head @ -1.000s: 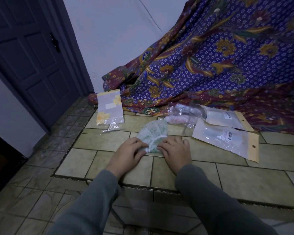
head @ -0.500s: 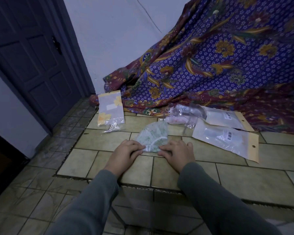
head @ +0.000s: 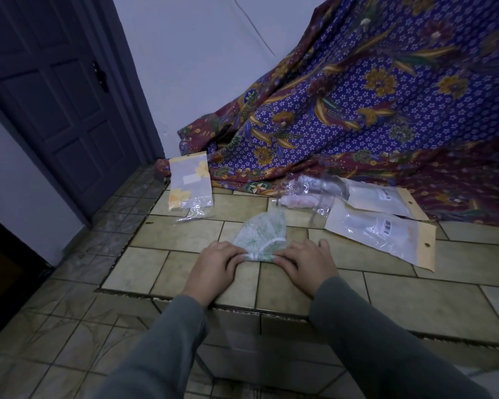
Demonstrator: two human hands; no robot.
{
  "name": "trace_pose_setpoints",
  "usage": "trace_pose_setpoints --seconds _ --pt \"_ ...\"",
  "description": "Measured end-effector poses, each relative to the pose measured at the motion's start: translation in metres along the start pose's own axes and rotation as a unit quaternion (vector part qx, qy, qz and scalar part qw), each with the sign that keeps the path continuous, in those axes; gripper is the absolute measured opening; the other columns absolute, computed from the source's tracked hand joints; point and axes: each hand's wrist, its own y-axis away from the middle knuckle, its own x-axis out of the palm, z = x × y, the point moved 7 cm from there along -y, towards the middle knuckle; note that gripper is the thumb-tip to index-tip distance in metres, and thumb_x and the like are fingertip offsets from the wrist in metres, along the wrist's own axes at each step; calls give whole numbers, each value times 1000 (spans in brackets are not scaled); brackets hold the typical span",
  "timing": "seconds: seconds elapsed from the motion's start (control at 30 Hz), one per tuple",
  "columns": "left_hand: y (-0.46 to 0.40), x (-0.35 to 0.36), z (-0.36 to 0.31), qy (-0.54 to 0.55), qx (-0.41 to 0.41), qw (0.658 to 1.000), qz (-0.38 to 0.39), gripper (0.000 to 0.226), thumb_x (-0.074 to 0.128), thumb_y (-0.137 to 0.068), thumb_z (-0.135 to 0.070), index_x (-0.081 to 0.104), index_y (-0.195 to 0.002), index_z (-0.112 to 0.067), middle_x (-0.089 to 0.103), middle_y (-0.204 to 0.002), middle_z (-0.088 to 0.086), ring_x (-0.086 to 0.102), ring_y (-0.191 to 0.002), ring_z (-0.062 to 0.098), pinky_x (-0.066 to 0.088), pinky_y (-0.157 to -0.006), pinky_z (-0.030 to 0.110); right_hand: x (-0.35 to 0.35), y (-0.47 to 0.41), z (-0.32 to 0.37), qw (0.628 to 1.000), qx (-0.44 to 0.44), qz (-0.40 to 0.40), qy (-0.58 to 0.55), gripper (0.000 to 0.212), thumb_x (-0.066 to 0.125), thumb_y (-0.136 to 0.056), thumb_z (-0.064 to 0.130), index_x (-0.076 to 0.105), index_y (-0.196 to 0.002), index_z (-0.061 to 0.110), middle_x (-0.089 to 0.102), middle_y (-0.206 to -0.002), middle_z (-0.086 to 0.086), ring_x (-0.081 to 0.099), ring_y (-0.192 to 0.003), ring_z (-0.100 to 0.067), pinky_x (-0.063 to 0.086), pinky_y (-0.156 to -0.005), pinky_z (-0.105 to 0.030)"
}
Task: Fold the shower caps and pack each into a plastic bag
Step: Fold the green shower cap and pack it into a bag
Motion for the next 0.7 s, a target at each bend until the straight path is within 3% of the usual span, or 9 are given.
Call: trace_pose_setpoints --seconds 0.1,0.23,0.3,0.37,0.53,0.7 --pt "-7 2 2 -9 -30 999 10 30 48 -87 -37 73 -93 -22 71 -87 -3 58 -83 23 49 -77 35 -3 -2 2 1000 -5 -25 -1 36 38 -92 50 69 -98 33 68 -96 14 55 -85 -17 12 -68 -32" --pt "-13 2 4 -24 -34 999 13 16 61 -87 -20 74 -95 -18 73 -88 2 60 -83 27 45 -76 30 -4 -8 2 1000 -16 -22 -12 33 40 -94 46 68 -103 31 68 -97 12 54 -88 -17 16 -72 -33" --pt "-16 0 4 -21 -51 998 14 13 63 -87 -18 72 -96 -19 72 -87 1 59 -84 25 41 -74 28 -3 -11 1 1000 -14 -20 -12 41 32 -94 48 67 -104 30 67 -98 11 56 -91 -17 17 -74 -33" --pt "-19 -2 6 -19 -70 997 22 10 62 -88 -20 68 -95 -21 69 -83 -2 57 -84 23 39 -72 28 -2 -15 0 1000 -9 -5 -10 50 23 -93 51 67 -106 31 66 -100 10 56 -95 -16 18 -80 -33" --pt "-27 2 10 -21 -91 994 50 12 59 -89 -20 66 -98 -22 68 -85 1 56 -87 23 41 -75 30 5 -31 -5 997 32 65 8 34 31 -100 39 64 -107 33 64 -111 11 48 -106 -16 17 -100 -39" --pt "-34 7 14 -47 -87 994 49 16 62 -88 -22 72 -99 -17 63 -96 6 55 -96 25 44 -84 31 4 -42 -4 995 60 69 31 33 36 -98 43 67 -107 35 63 -109 10 43 -107 -18 25 -91 -40"
